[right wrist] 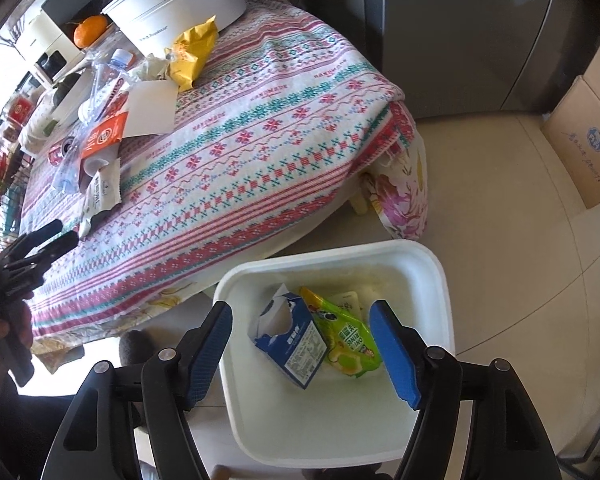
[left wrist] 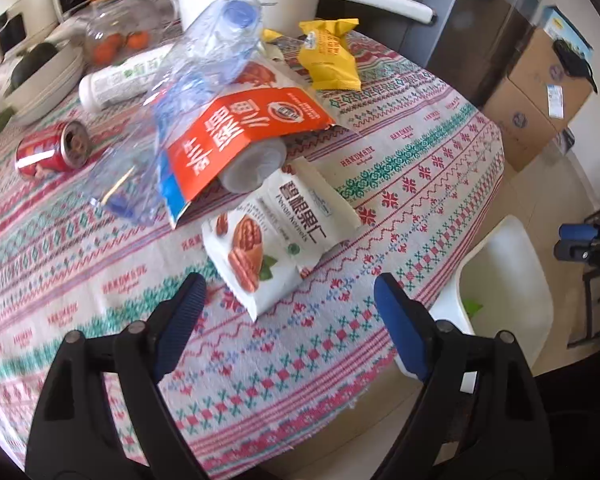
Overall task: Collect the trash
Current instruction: 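Grasp the white Pecan Kernels bag with the left gripper and lift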
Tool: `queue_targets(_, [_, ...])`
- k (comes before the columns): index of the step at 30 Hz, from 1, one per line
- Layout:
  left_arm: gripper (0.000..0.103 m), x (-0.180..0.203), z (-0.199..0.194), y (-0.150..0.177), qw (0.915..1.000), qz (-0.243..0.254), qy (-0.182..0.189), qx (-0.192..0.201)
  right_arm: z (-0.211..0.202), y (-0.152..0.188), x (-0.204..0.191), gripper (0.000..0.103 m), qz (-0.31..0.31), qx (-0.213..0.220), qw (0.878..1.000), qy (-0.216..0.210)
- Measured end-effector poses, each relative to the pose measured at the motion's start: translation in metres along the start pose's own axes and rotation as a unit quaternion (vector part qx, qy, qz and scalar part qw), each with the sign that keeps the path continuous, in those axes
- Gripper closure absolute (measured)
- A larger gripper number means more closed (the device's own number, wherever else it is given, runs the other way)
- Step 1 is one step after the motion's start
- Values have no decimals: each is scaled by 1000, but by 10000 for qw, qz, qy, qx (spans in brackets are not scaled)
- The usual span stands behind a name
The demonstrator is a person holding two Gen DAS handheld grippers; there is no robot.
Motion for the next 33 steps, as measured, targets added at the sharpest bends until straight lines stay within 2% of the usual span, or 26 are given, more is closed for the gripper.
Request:
queue_targets(5, [18,10,19,-10,9989,439,-143,5,1,-8,-9,30,-42,23,10000,-84])
queue_targets(8, [31,13,35,-11,9980,543,-260,-187,0,-14,-15,30,-78,51,9999,-117])
queue_targets(11, [42,14,40,-14,9966,646,-482,-179,0,-18,-20,30,-122,72,9998,-140])
queue_targets(14, [60,12,40,-20,9970,543,-532,-164,0,-20,-23,30,-150,82,9997,-152])
queue_targets(15, [72,11,39,-22,9973,488,-525,-173,0,-21,-24,30,-159,82,9997,-155])
queue_targets(17, [81,10,37,-23,9981,394,-398,-242,1,-21,-26,30,-166,74,9997,-150])
queue_targets(18, [94,10,37,-22,9982,381,-360,-289,1,-22,-26,30,-164,67,9997,-146])
queue_targets(19, [101,10,36,-20,9981,377,-330,-360,2,-22,-27,30,-160,62,9997,-146])
queue_targets(23, [101,14,28,-15,9983,380,-229,-382,3,-22,-28,30,-121,62,9998,-164])
queue_targets(24, [97,13,22,-16,9988,316,-165,-327,3,-23,-29,30,-112,65,9998,-177])
queue_targets(26, [69,10,13,-18,9995,190,-27,-265,3,-23,-31,30,-103,64,9997,-194])
queue_targets(27, [40,8,10,-19,9997,139,-33,-196,4,-23,-32,30,-109,61,9997,-201])
queue_targets(28, [27,8,8,-21,9999,121,-42,-106,4,-24,-33,30,-118,54,9997,-202])
queue_targets(30, [26,5,11,-21,9999,78,-47,-99,6,-24,-35,30,-140,31,9997,-196])
queue_targets(33, [26,0,31,-25,9994,-115,-121,-300,9,-25,-37,30,-168,-14,9997,-194])
Point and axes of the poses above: each gripper's, at about its wrist camera, not at the fingertips, and z roughly the way its jaws point, x to its right, y to its underside, the point moved 5 cm from there along z, roughly the way its jaws point, and after that the axes turned 11 degrees about -z, right-handed, at the moved point
